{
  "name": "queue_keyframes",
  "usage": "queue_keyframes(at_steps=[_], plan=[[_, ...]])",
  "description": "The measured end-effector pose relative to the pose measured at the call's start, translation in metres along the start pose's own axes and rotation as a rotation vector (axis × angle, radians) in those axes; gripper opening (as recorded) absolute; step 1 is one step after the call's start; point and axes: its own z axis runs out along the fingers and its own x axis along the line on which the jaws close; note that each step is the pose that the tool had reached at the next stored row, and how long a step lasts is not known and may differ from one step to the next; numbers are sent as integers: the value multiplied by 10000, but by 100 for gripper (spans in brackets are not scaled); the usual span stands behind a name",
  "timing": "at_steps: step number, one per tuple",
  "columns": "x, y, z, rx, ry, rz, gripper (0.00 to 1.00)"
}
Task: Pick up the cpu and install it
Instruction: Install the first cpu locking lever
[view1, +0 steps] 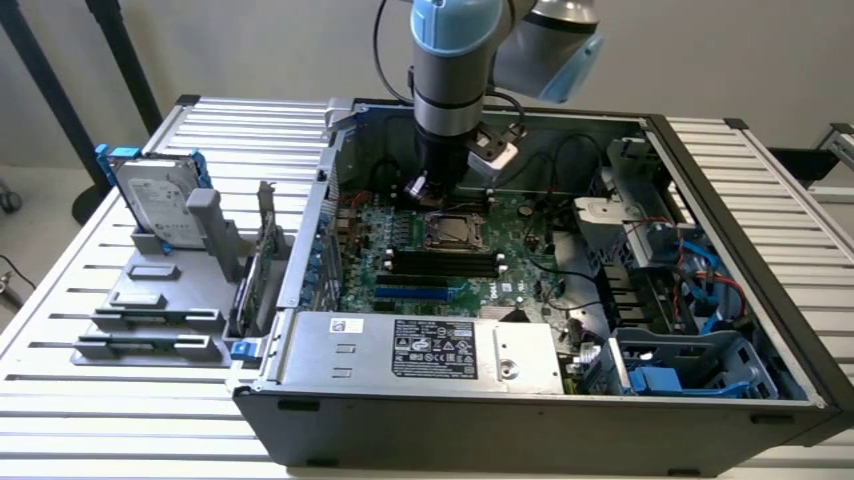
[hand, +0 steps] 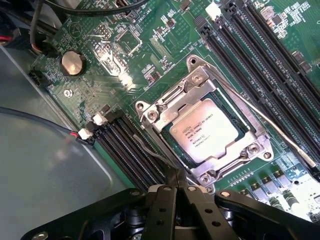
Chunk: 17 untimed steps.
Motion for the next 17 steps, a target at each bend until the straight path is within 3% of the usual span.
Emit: queue_keyframes(at_steps=[17], plan=[[19,-10,11,-21,14,103,11]])
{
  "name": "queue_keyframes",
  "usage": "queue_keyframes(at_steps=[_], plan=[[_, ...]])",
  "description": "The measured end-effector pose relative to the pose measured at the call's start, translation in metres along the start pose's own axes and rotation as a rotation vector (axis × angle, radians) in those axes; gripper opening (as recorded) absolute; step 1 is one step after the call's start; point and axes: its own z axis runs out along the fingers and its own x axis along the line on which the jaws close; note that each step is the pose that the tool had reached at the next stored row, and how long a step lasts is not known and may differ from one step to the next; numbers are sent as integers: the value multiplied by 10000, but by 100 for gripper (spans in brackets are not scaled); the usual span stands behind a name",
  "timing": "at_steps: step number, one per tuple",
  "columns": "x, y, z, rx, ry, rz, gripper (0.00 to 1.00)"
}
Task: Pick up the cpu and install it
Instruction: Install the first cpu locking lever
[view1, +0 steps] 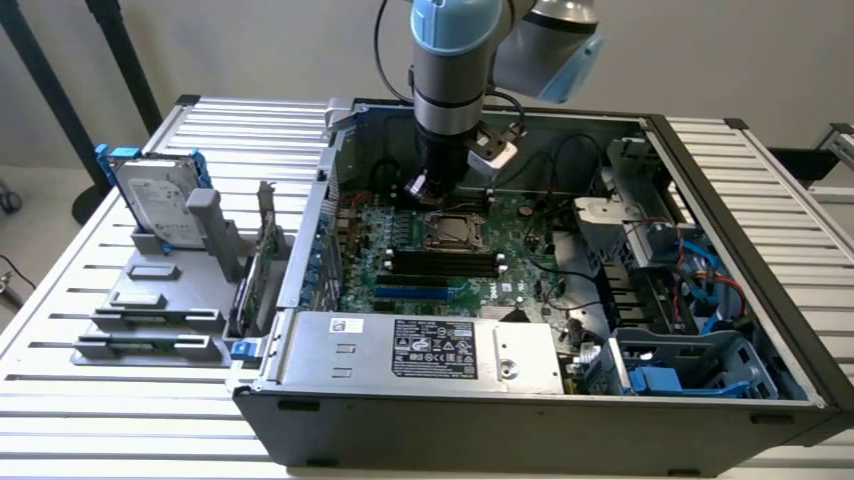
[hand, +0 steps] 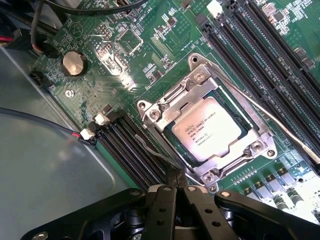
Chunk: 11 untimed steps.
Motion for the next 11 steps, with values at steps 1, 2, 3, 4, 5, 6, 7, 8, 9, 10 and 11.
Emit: queue_keyframes(at_steps=[1,2,3,4,5,6,7,8,9,10,11], plan=[[0,1,2,0,0,0,11],[0,2,6,0,1,0,11],[0,3,8,1,0,0,11],[0,5,11,0,-1,0,11],[1,6,14,1,-1,-1,11],[1,8,16,0,-2,0,11],[3,10,17,1,-2,-1,11],[5,13,19,1,0,-1,11],[7,16,21,1,0,-1,11],[9,19,22,1,0,0,11],[12,23,23,1,0,0,11]])
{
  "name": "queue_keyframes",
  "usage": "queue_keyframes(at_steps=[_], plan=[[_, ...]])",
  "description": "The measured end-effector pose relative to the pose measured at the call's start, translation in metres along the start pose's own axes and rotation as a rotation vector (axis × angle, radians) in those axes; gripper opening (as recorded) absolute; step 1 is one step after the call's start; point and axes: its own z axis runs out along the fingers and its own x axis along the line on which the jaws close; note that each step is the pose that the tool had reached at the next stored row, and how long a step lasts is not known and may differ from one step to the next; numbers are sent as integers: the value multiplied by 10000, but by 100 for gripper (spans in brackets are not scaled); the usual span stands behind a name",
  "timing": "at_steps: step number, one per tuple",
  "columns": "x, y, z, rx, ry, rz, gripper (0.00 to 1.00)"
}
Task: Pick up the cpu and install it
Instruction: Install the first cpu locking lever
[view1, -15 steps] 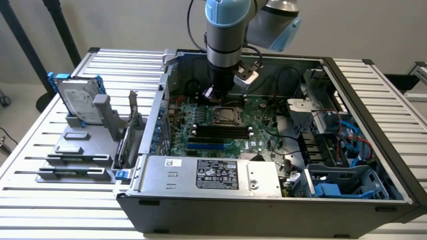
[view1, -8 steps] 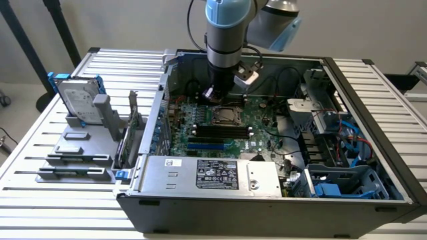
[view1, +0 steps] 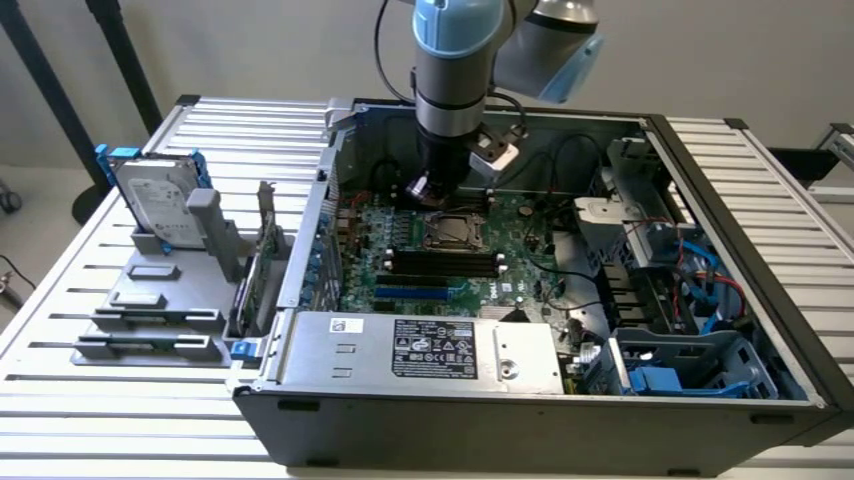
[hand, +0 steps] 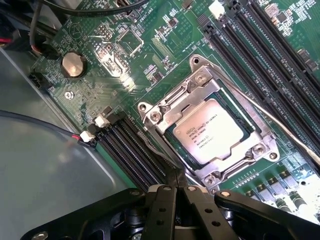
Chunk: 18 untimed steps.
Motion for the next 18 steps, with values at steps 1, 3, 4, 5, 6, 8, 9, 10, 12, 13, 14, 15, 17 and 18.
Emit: queue_keyframes(at_steps=[1,3,4,5,6,8,9,10,12,13,14,15,17,18], plan=[[3,4,1,0,0,0,11],[9,11,4,0,1,0,11],[12,14,6,0,-1,0,11],[15,19,7,0,-1,0,11],[18,23,9,0,0,-1,11],[24,30,12,0,1,0,11],[27,33,14,0,0,0,11],[29,37,16,0,0,-1,11],[34,43,20,0,0,-1,11],[36,46,21,0,0,0,11],[38,49,23,0,0,0,11],[40,52,24,-1,-2,0,11],[44,57,27,-2,-2,-1,11],[46,59,29,-4,-4,0,11]])
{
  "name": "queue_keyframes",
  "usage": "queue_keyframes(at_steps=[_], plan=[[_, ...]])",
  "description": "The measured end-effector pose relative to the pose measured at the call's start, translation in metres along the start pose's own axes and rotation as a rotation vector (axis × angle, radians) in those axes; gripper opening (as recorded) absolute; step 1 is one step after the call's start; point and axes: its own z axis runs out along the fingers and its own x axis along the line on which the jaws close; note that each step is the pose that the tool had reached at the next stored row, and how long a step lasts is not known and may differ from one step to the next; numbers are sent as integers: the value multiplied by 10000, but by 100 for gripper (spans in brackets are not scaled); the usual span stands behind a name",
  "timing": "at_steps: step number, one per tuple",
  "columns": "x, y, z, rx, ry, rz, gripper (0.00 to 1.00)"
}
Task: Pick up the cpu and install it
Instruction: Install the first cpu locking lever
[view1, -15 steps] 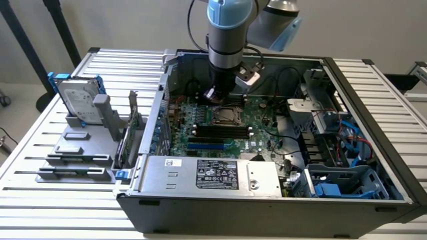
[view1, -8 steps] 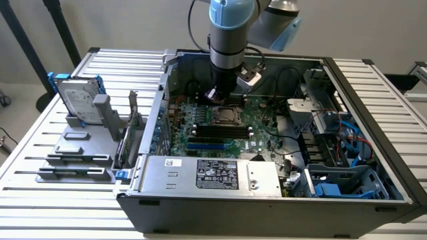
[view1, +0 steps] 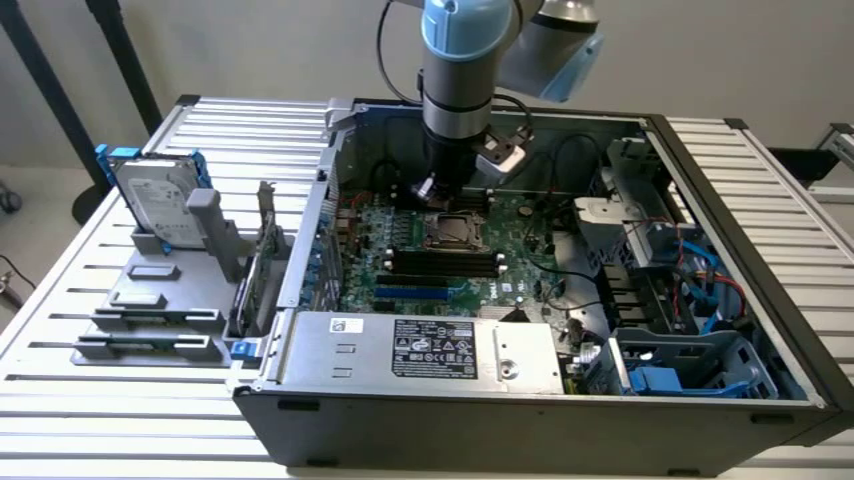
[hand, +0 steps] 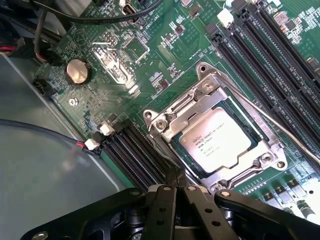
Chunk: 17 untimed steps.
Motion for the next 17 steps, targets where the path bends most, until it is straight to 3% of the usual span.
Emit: queue_keyframes(at_steps=[17], plan=[[42,49,8,-23,-50,2,11]])
